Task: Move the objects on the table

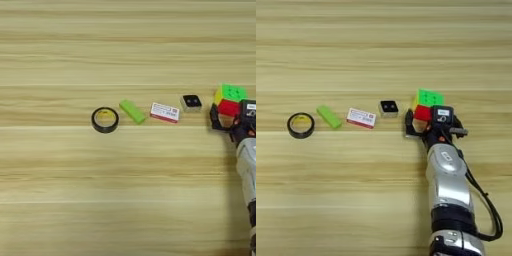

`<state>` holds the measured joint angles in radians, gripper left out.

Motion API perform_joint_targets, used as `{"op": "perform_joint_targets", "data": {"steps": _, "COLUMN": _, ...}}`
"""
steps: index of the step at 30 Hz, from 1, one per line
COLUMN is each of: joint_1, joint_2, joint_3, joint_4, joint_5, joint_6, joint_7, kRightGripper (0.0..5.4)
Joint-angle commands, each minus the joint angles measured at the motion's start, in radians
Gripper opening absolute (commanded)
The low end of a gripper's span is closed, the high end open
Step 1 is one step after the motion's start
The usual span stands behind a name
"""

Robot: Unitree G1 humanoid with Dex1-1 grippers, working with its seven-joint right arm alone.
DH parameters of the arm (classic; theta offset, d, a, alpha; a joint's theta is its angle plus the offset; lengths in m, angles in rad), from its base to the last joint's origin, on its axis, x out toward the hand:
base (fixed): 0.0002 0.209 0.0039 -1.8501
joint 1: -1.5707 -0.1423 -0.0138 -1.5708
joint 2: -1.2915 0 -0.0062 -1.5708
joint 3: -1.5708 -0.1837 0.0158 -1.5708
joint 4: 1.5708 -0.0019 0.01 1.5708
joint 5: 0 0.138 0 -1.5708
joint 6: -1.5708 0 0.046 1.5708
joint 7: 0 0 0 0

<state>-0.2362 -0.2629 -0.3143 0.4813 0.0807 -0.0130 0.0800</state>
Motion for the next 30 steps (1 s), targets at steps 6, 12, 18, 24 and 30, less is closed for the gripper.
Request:
{"op": "perform_joint_targets", "data": {"steps": 6, "joint_1": -0.140, "joint_2": -0.060, "joint_3": -0.005, "joint_4": 0.077, "joint_5": 0.010, "joint_6": -0.084, "joint_7": 0.016, "kRightGripper": 5.37}}
{"op": "perform_joint_targets", "data": {"steps": 12, "joint_1": -0.167, "joint_2": -0.068, "joint_3": -0.002, "joint_4": 0.114, "joint_5": 0.011, "joint_6": -0.108, "joint_7": 0.021, "kRightGripper": 5.37}}
{"op": "perform_joint_targets", "data": {"steps": 18, "joint_1": -0.184, "joint_2": -0.073, "joint_3": -0.003, "joint_4": 0.155, "joint_5": 0.018, "joint_6": -0.131, "joint_7": 0.028, "kRightGripper": 5.37}}
{"op": "perform_joint_targets", "data": {"steps": 24, "joint_1": -0.185, "joint_2": -0.070, "joint_3": -0.008, "joint_4": 0.165, "joint_5": 0.034, "joint_6": -0.145, "joint_7": 0.042, "kRightGripper": 4.72}}
{"op": "perform_joint_targets", "data": {"steps": 30, "joint_1": -0.184, "joint_2": -0.071, "joint_3": -0.001, "joint_4": 0.170, "joint_5": 0.036, "joint_6": -0.148, "joint_7": 0.046, "kRightGripper": 4.07}}
